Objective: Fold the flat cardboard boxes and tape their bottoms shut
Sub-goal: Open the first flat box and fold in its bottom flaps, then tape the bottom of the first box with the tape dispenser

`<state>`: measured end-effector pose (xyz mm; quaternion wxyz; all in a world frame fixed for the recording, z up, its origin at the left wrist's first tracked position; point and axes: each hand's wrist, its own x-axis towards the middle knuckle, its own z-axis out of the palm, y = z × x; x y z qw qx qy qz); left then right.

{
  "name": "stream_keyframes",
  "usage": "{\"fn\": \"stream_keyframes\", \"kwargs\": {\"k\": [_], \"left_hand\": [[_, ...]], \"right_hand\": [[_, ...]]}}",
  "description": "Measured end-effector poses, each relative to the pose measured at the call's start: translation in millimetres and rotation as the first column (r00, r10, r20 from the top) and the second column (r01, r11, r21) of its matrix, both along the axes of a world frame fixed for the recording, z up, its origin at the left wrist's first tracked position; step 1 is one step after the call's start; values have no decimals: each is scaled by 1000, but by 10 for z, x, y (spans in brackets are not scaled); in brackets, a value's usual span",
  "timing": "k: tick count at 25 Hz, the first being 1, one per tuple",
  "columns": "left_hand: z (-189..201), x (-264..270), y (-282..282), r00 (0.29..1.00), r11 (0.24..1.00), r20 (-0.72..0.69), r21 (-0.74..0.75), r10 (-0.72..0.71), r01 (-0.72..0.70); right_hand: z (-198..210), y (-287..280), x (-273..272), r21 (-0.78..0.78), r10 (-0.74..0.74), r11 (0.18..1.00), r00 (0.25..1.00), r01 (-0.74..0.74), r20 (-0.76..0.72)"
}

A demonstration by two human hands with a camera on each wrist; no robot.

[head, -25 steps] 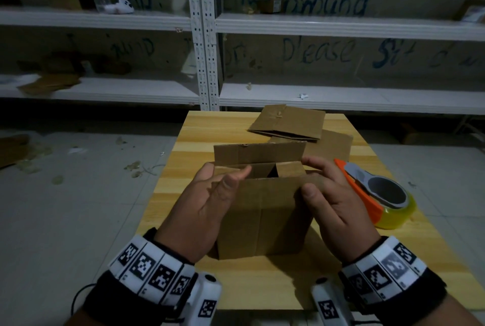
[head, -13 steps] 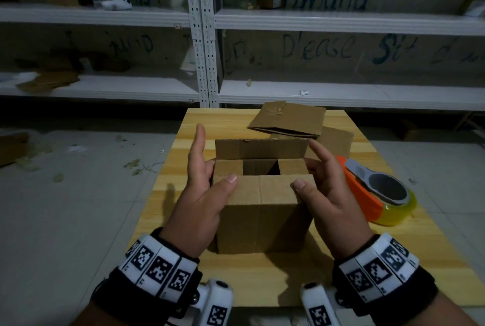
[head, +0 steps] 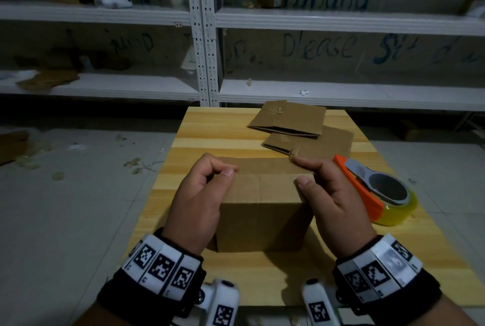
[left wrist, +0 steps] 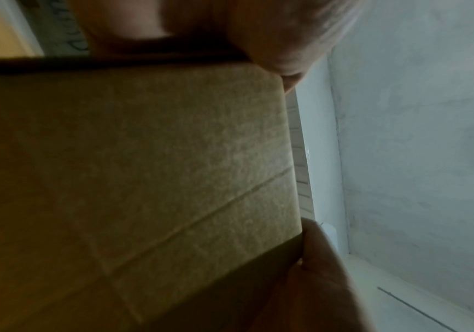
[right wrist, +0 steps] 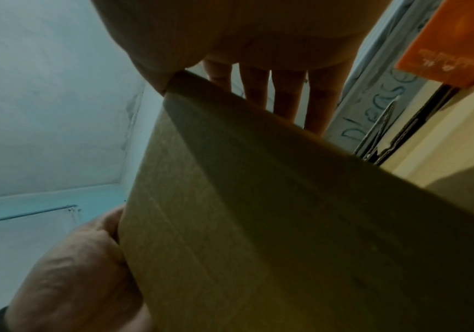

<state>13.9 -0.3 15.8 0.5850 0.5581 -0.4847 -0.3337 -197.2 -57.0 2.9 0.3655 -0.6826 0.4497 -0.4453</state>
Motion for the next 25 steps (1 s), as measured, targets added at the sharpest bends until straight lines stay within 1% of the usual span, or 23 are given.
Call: {"fn": "stream_keyframes", "kwargs": {"k": [2, 4, 6, 7, 8, 9, 10, 12, 14, 15, 16, 19, 25], "left_hand": [[0, -3, -27, 999, 1000, -49, 19, 22, -21], [-1, -8, -43, 998, 999, -57, 30, 36, -34], [7, -19, -43, 998, 999, -41, 28, 39, -38], [18, -28, -36, 998, 999, -39, 31, 43, -42], [27, -33, -28, 998, 998, -41, 40, 50, -49], [41, -40, -21, 997, 997, -44, 54, 56, -54], [50, -47, -12, 997, 996, -41, 69, 60, -57], [58, -58, -4, 997, 995, -34, 84, 63, -60], [68, -64, -3, 997, 995, -41, 83, 63, -59], [73, -67, -2, 997, 994, -41, 86, 65, -61], [74, -67, 0, 997, 994, -35, 89, 67, -64], [85, -74, 9, 998, 994, -23, 84, 66, -64], [65, -70, -2, 997, 996, -34, 69, 63, -60]], "right_hand": [[35, 10, 2, 41, 7, 999, 1000, -6, -8], [94, -6, -56, 71, 2, 998, 1000, 0, -24], [181, -78, -209, 56, -85, 995, 996, 87, -33], [226, -131, -323, 31, -162, 986, 984, 165, -75], [255, -199, -454, -3, -251, 967, 954, 254, -162], [255, -274, -593, -31, -325, 943, 902, 330, -285], [226, -345, -716, -38, -357, 925, 834, 377, -420], [96, -462, -889, -25, -326, 909, 673, 416, -664], [-35, -513, -956, -35, -274, 911, 540, 411, -796], [-73, -524, -965, -49, -267, 910, 494, 411, -827], [-80, -523, -963, -64, -271, 909, 467, 413, -842], [-50, -520, -947, -66, -264, 907, 438, 416, -859], [33, -508, -904, 2, -194, 907, 420, 422, -887]]}}
